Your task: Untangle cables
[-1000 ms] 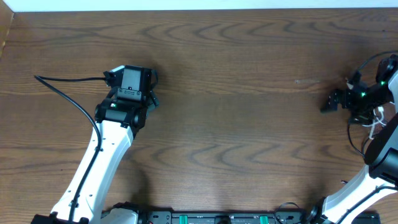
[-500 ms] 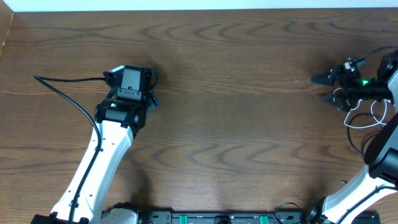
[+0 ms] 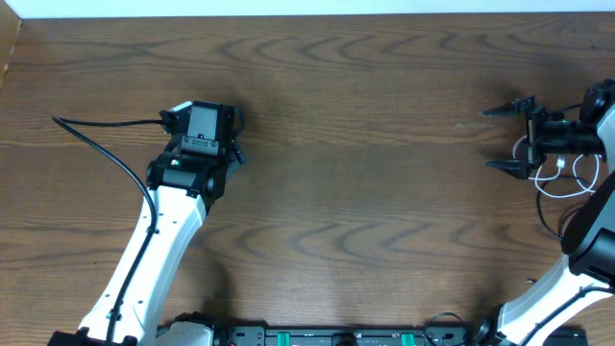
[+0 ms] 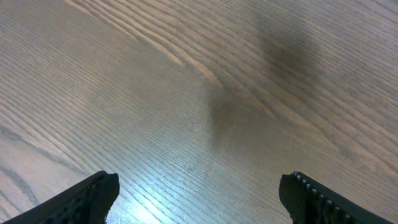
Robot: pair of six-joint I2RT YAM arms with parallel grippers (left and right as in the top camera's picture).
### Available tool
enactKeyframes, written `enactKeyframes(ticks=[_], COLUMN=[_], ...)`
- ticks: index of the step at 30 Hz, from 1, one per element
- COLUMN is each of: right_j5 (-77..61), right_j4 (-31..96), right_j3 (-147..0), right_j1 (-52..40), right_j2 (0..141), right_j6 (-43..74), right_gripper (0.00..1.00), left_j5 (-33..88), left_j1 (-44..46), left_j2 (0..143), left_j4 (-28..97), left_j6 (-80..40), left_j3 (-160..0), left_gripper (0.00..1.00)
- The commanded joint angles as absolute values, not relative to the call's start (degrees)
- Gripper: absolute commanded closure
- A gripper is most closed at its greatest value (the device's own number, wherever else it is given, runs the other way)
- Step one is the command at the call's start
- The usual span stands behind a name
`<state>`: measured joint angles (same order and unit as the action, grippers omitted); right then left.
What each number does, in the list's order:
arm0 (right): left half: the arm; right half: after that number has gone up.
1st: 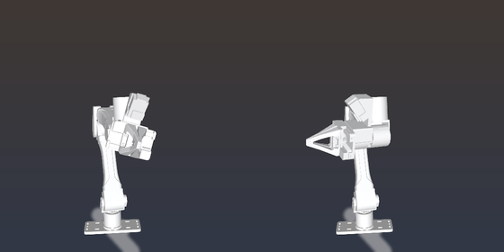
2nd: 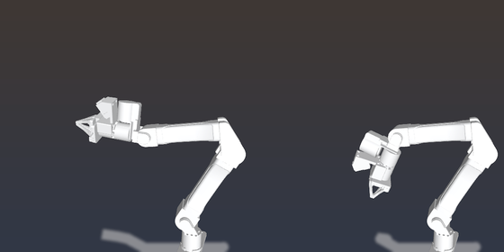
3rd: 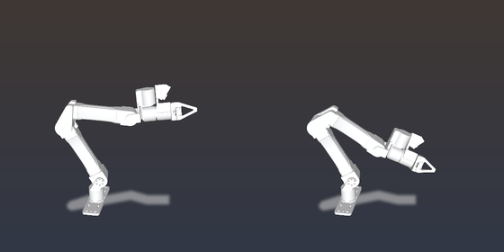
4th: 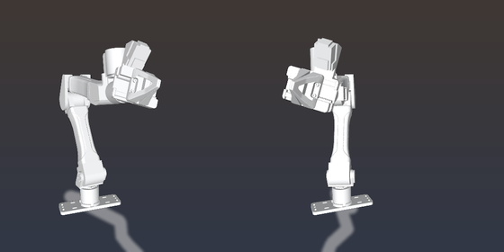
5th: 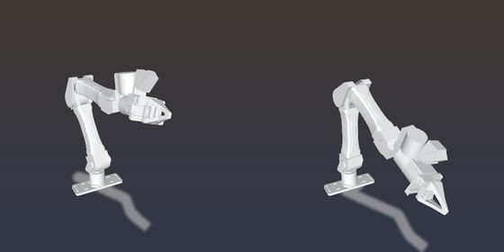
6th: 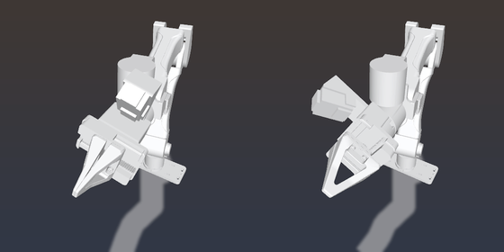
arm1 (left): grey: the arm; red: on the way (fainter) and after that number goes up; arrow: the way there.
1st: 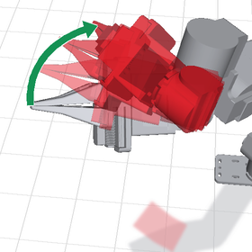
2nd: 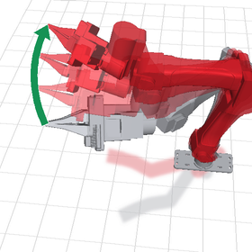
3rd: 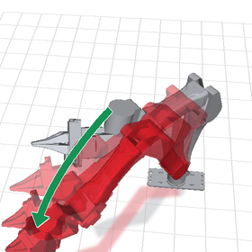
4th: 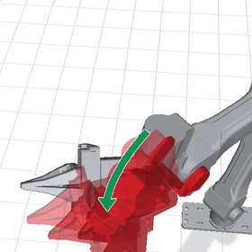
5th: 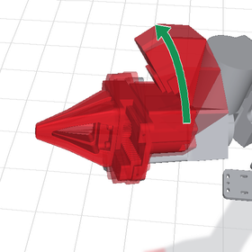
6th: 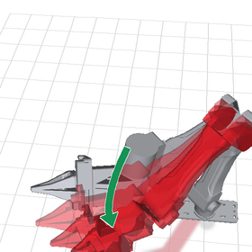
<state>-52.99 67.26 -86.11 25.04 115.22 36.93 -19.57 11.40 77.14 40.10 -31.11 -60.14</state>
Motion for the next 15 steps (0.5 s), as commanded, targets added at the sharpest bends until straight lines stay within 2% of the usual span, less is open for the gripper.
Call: enactKeyframes(ticks=[1,5,6,9,15], right_j5=[-54.1,-53.3,-51.8,-45.0,-44.5], right_j4=[66.2,58.9,56.6,53.3,51.6], right_j3=[-87.0,-86.9,-87.0,-87.0,-87.0], right_j1=[24.5,24.3,24.1,23.4,20.1], right_j2=[113.5,113.5,113.5,113.5,113.5], right_j6=[38.8,33.3,31.2,26.7,14.4], right_gripper=[0.01,0.02,0.06,0.01,0.01], left_j5=[-19.8,-19.8,-19.8,-19.8,-19.8], left_j1=[11.2,11.2,11.2,11.2,11.2], left_j2=[77.1,77.1,77.1,77.1,77.1], left_j4=[40.3,40.3,40.3,40.3,40.3], left_j6=[-31.4,-31.4,-31.4,-31.4,-31.4], left_j3=[-59.5,-59.5,-59.5,-59.5,-59.5], left_gripper=[0.13,0.13,0.13,0.13,0.13])
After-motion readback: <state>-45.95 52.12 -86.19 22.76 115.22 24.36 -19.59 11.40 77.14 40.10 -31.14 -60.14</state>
